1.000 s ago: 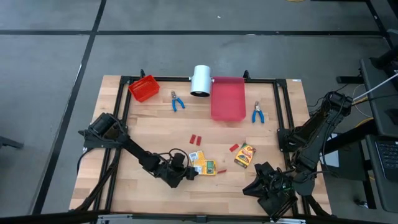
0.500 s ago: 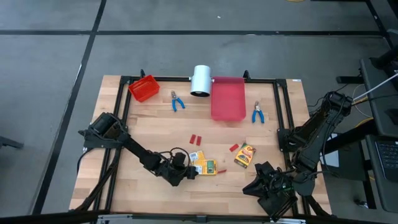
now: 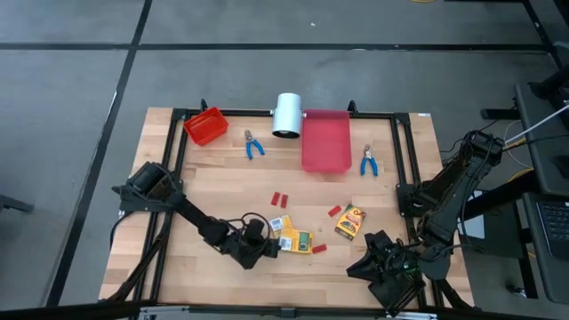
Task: Pick & Place School Supplies
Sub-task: Put the yellow crayon box into the red bin
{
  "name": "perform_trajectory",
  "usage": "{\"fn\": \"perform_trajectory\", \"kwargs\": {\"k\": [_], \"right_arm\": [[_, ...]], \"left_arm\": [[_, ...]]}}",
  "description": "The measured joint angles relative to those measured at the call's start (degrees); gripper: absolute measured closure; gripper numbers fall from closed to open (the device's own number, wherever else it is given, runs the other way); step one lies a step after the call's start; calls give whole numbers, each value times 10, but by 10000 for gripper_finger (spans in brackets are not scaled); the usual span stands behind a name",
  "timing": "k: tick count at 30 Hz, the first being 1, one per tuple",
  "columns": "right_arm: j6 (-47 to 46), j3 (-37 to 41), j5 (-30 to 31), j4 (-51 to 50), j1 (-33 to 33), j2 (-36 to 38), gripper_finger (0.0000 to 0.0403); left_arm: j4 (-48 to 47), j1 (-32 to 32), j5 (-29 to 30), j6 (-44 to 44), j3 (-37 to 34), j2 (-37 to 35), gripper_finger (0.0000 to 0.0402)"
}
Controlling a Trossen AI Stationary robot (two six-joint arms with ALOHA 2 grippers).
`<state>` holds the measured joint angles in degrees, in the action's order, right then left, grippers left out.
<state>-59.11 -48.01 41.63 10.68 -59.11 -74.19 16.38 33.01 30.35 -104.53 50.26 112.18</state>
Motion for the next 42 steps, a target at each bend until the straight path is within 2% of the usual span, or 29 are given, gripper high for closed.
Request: {"fn": "perform_trajectory", "kwargs": {"k": [14,20,24,29,35,39,42], "right_arm": [[15,0,0,4,0,0,351],[26,0,0,4,0,0,351],[26,0,10,5,0,0,351],[29,0,11,8,0,0,351],[29,0,15,9,0,0,351],[29,0,15,9,0,0,351],[29,0,21,9,0,0,351]], "left_arm": [[26,48,154,-109,-4,6,400],[31,74,263,-170,-4,8,400],[36,83,316,-162,-5,3,400],[36,76,325,-106,-7,-15,400],[21,51,339,-20,-6,-70,400],[-45,27,341,19,-5,-127,400],[-140,5,300,19,-4,-176,400]]}}
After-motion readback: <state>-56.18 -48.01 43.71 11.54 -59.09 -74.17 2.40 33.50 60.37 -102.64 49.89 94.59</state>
